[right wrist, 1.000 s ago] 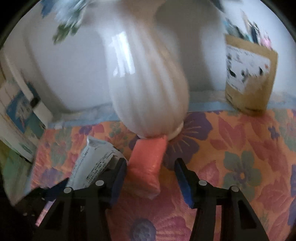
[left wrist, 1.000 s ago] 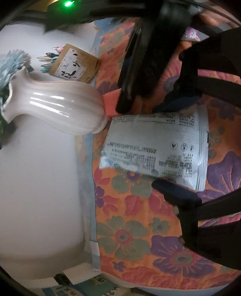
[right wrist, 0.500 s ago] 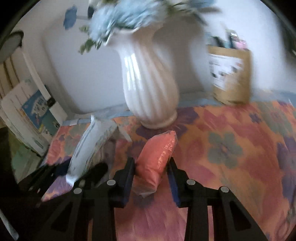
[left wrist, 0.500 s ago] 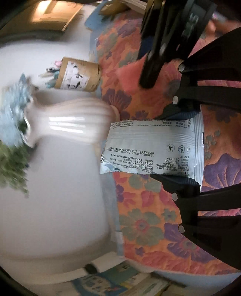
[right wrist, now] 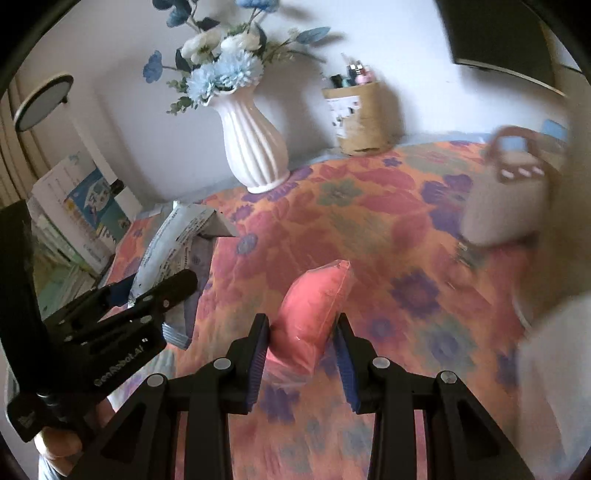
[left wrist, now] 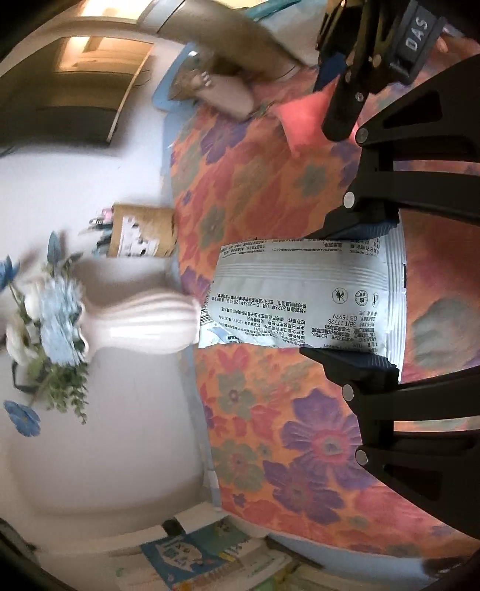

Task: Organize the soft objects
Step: 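Carry the packet in the left tool and pouch in the right tool to the glass bowl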

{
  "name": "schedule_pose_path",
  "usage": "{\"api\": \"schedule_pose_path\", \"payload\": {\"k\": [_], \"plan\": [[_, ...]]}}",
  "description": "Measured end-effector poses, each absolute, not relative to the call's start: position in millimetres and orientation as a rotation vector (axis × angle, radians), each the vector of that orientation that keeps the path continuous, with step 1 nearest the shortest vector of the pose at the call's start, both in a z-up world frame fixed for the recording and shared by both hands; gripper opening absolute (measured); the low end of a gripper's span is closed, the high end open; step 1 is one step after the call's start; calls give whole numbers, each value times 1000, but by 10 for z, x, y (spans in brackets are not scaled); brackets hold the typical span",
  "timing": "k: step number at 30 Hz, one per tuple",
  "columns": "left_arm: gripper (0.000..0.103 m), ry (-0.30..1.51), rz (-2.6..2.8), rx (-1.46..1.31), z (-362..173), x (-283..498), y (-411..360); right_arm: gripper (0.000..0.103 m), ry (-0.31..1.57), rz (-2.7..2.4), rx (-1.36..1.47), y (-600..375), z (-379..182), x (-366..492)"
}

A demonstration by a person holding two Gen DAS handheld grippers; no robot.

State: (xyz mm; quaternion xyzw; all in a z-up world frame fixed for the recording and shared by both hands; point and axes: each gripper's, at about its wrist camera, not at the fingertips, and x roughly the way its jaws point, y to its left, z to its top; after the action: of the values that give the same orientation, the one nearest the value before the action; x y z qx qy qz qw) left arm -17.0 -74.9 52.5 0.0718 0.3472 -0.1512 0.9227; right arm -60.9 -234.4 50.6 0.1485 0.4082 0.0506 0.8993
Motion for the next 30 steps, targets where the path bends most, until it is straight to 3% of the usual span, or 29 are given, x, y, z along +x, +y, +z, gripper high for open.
{"api": "schedule_pose_path", "payload": {"k": [14, 30], "plan": [[46, 638, -382, 223, 922, -1125, -1450, 34, 753, -20, 367, -3117, 1043, -1556], [46, 578, -608, 295, 1211, -1677, -2321, 34, 620, -199, 458, -4066, 1340, -2184]]}}
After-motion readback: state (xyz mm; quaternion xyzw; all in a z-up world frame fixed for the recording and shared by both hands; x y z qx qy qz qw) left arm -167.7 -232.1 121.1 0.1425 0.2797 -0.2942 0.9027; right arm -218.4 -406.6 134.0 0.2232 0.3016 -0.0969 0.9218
